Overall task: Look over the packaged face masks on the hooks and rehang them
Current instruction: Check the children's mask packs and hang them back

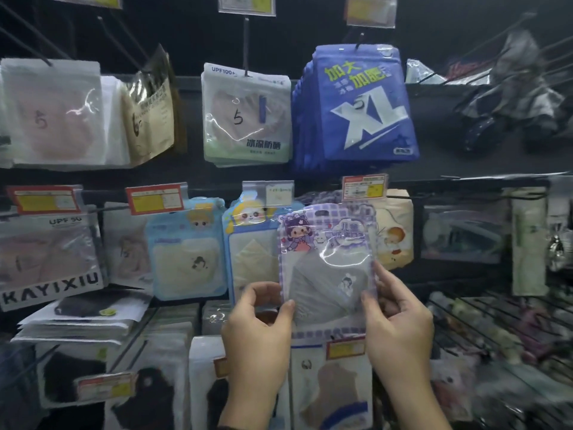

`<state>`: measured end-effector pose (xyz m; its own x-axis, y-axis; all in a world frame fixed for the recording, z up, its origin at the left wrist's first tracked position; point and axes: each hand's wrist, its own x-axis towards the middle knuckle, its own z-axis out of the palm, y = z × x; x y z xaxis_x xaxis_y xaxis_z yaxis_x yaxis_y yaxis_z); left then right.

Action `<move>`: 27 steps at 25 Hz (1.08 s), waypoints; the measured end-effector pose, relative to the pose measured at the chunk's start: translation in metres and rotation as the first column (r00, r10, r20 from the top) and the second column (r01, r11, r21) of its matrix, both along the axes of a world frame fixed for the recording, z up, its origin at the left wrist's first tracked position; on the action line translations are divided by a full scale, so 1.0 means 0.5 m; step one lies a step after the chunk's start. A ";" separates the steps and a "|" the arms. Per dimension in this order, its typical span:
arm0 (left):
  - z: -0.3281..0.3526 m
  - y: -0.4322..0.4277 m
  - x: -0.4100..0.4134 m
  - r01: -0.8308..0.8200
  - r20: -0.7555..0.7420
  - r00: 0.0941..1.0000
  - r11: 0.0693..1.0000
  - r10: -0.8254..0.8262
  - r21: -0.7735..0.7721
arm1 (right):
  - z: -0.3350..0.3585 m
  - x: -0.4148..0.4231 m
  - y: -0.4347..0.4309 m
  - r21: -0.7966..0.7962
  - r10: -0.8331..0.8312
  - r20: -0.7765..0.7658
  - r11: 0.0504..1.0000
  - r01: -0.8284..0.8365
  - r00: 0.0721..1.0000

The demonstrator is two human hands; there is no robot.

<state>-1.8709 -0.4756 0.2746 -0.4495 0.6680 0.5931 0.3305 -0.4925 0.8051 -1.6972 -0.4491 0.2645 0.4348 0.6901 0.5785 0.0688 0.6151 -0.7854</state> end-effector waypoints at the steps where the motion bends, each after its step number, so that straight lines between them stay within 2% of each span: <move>1: 0.002 0.009 0.012 0.001 -0.005 1.000 1.000 -0.001 0.000 | 0.005 0.015 0.009 0.002 0.009 -0.002 1.000 -0.009 1.000; 9: 0.028 0.045 0.070 -0.014 -0.037 0.999 1.000 0.015 0.016 | 0.016 0.068 0.062 0.069 0.078 -0.047 0.995 -0.074 0.996; 15: 0.036 0.044 0.102 -0.047 -0.114 0.992 0.995 0.057 0.087 | 0.014 0.096 0.078 0.151 0.050 -0.082 0.988 -0.037 0.995; 23: 0.048 0.072 0.116 -0.010 -0.125 0.992 1.000 0.013 0.018 | 0.045 0.119 0.088 0.027 0.068 -0.036 0.997 -0.068 0.997; 27: 0.054 0.073 0.127 -0.034 -0.206 0.978 0.999 0.033 -0.002 | 0.053 0.124 0.096 -0.068 0.092 -0.001 0.993 -0.091 0.996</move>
<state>-1.8073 -0.4390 0.3017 -0.3402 0.6581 0.6717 0.5053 -0.4745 0.7208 -1.6350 -0.4013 0.2912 0.3666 0.7647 0.5300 0.0167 0.5642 -0.8255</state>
